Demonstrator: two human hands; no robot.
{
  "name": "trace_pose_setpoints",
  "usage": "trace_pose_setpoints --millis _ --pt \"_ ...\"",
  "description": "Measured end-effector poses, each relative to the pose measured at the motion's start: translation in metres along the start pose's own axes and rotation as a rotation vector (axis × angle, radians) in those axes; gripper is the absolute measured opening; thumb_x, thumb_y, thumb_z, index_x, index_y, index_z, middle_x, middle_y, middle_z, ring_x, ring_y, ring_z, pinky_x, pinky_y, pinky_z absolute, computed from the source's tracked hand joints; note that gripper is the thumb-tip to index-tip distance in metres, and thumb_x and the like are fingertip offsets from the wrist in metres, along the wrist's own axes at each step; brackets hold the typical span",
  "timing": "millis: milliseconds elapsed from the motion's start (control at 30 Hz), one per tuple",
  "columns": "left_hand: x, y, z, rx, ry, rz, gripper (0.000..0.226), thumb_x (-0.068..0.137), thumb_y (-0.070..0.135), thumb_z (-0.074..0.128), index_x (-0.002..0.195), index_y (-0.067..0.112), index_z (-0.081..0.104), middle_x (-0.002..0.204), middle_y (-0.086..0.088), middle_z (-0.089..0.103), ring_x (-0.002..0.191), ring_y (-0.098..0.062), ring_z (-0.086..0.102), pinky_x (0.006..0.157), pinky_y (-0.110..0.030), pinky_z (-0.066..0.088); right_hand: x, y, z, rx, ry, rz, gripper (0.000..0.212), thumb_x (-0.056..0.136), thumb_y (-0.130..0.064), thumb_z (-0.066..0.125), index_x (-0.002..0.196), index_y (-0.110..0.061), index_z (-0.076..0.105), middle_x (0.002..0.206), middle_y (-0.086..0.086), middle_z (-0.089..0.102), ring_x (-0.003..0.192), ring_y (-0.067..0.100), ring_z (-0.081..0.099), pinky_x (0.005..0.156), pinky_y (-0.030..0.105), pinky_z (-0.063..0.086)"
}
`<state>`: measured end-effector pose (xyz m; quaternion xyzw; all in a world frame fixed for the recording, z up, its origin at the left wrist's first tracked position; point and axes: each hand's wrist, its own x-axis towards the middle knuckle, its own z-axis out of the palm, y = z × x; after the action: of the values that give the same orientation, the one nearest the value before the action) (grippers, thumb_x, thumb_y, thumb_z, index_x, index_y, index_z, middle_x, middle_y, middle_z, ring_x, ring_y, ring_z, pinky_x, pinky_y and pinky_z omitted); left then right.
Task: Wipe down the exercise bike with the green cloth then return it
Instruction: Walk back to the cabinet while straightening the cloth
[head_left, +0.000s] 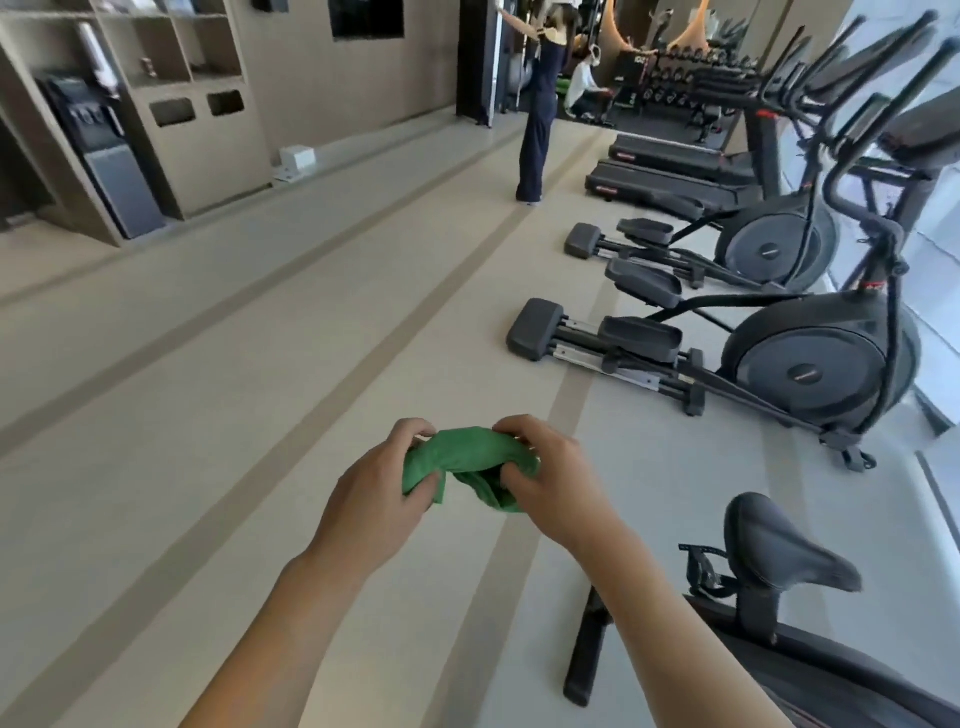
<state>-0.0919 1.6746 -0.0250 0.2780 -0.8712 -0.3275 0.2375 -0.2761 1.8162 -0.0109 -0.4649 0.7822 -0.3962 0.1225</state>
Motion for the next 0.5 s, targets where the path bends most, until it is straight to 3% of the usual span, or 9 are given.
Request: trace_pose_setpoints --millis 100,233,333,500 --pt "-0.006 -0.034 -0.033 0.016 0.054 -0.029 0.033 0.098 0.025 0.068 0.119 0.042 0.049 0.097 0.022 0.067 0.082 -0.008 0.064 0.068 -0.038 0.055 0.028 -0.029 0.035 0.014 -0.061 -0.045 0.041 0.088 -0.008 0.059 0.119 -0.033 0.068 0.11 -0.021 0.069 0.102 -0.002 0.061 0.08 0.005 0.044" --pt "-0.011 -0.069 -0.063 0.013 0.102 -0.068 0.028 0.099 0.026 0.068 0.117 0.044 0.056 0.102 0.024 0.063 0.091 -0.003 0.063 0.073 -0.03 0.053 0.054 -0.055 0.07 0.012 -0.147 -0.129 0.044 0.089 -0.004 0.055 0.123 -0.028 0.069 0.116 -0.016 0.069 0.106 0.006 0.063 0.09 0.022 0.053" --pt "-0.009 -0.09 -0.072 -0.004 0.14 -0.086 0.025 0.099 0.024 0.069 0.119 0.037 0.063 0.112 0.026 0.057 0.102 0.001 0.06 0.081 -0.028 0.052 0.071 -0.061 0.087 -0.002 -0.183 -0.175 0.043 0.092 -0.003 0.053 0.123 -0.029 0.069 0.116 -0.017 0.069 0.103 0.001 0.062 0.086 0.011 0.047" --pt "0.006 -0.113 -0.082 0.008 0.184 -0.128 0.025 0.102 0.022 0.067 0.124 0.033 0.066 0.113 0.027 0.056 0.102 0.002 0.06 0.079 -0.022 0.049 0.107 -0.062 0.111 0.011 -0.211 -0.24 0.043 0.095 0.0 0.051 0.122 -0.027 0.07 0.115 -0.017 0.066 0.105 -0.006 0.059 0.086 0.003 0.04"
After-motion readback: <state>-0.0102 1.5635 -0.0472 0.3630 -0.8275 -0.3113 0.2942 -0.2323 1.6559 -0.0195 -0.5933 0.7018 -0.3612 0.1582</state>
